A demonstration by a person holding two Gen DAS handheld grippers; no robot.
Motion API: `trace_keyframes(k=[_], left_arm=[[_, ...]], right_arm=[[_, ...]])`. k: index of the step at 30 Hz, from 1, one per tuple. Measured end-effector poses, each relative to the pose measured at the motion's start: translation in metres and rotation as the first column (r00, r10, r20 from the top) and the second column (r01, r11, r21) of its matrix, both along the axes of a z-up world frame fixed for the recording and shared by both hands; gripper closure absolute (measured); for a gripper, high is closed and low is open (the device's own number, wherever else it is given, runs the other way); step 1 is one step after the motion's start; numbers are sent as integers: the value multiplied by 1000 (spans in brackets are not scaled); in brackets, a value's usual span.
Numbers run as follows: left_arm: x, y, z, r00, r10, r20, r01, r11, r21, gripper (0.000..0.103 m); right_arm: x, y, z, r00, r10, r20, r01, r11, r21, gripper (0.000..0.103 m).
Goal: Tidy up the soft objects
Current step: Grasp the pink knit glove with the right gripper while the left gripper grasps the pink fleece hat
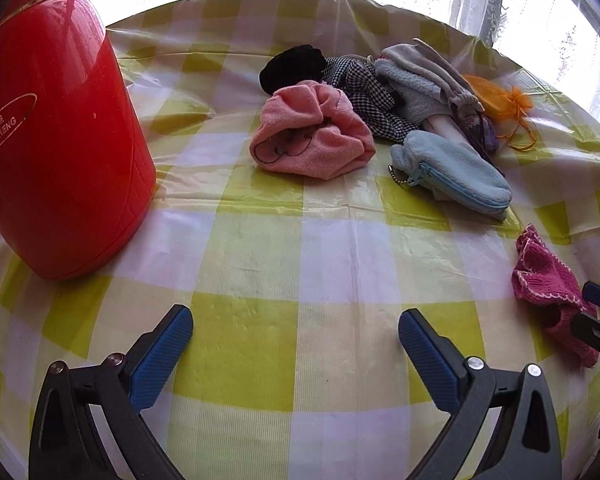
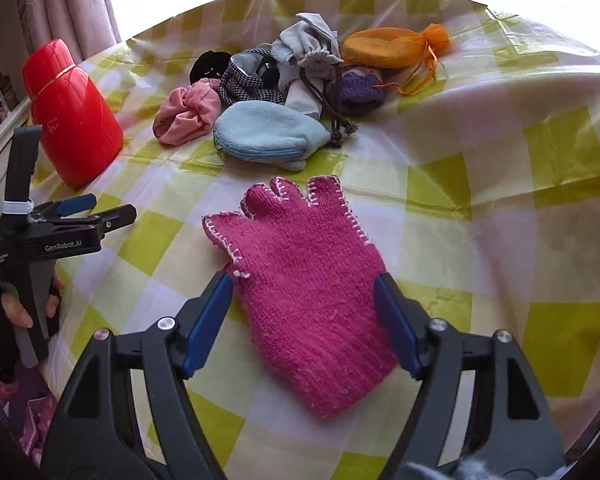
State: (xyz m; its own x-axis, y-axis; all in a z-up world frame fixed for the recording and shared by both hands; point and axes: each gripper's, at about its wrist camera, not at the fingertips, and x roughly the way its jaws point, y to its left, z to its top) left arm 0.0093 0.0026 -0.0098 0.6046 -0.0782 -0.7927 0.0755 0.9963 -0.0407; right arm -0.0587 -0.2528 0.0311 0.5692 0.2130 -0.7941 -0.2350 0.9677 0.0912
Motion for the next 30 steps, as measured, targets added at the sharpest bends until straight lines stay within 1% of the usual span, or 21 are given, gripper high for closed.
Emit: trace_keyframes(k=[3,4,6,7,8,9,10,12,14,15,16,18,20,23,24,25,26,27,28,29,30], left_arm=[[1,-3,-1,1000,-3,-7,3,1000,26,0],[1,-2,-2,1000,-2,-7,3,1000,27,0],[1,-2,-2,1000,-3,-7,4,1000,26,0],[0,-2,-2,1000,-3,-8,3,1000,28,0],[0,-2,-1,1000,-2,-9,3,1000,29,0],[0,-2,-1,1000,-3,-12,4,1000,30,0],[1,-2,-1,1000,-6,-21,7,999,31,0],[5,-3,1,998,-16,-59,18,999,37,0],[18,-4,3,995,-14,-99,17,999,33,0],[26,-4,5,995,-16,-101,17,1000,10,0],[37,-4,9,996,-6,-91,6,1000,-2,0],[61,-6,18,998,24,-55,-24,1000,3,0],[90,-12,27,999,22,-23,-22,1000,1,0],[128,-21,34,999,36,9,-36,999,24,0],[138,-24,34,999,36,14,-37,998,43,0],[146,-27,30,999,40,3,-40,997,62,0],[153,-28,24,999,39,-27,-38,998,55,0],[157,-27,17,998,28,-62,-26,999,20,6],[157,-24,10,996,16,-87,-18,1000,-20,21],[149,-24,12,999,14,-38,-15,1000,-8,30],[141,-24,12,1000,-14,-17,14,1000,-24,59]], right_arm=[[12,14,-13,1000,18,1,-18,993,-113,26],[14,14,-17,1000,26,7,-25,992,-124,25],[15,12,-19,999,30,23,-28,994,-102,25],[15,10,-19,999,26,25,-23,996,-90,31],[14,8,-19,999,19,33,-17,996,-83,49],[13,5,-18,999,5,46,-2,997,-80,60],[12,2,-17,999,-14,52,18,997,-77,73],[11,-3,-17,998,-38,53,41,997,-57,78],[11,-5,-17,998,-47,51,49,997,-51,78],[11,-4,-17,998,-46,52,49,997,-57,78],[11,-3,-16,998,-45,54,48,997,-66,78],[10,0,-16,997,-43,57,48,996,-81,78],[10,0,-17,997,-43,57,47,995,-83,78],[11,-1,-17,998,-42,54,46,996,-74,78],[11,-2,-17,998,-42,53,46,996,-73,78],[11,-1,-17,998,-42,54,46,996,-74,78],[11,-1,-17,998,-42,54,46,996,-75,78],[11,-1,-17,998,-42,54,46,996,-75,77],[11,-2,-17,998,-42,53,46,996,-72,77],[11,-2,-17,998,-42,52,46,997,-69,77],[11,-2,-17,998,-43,52,46,997,-66,77]])
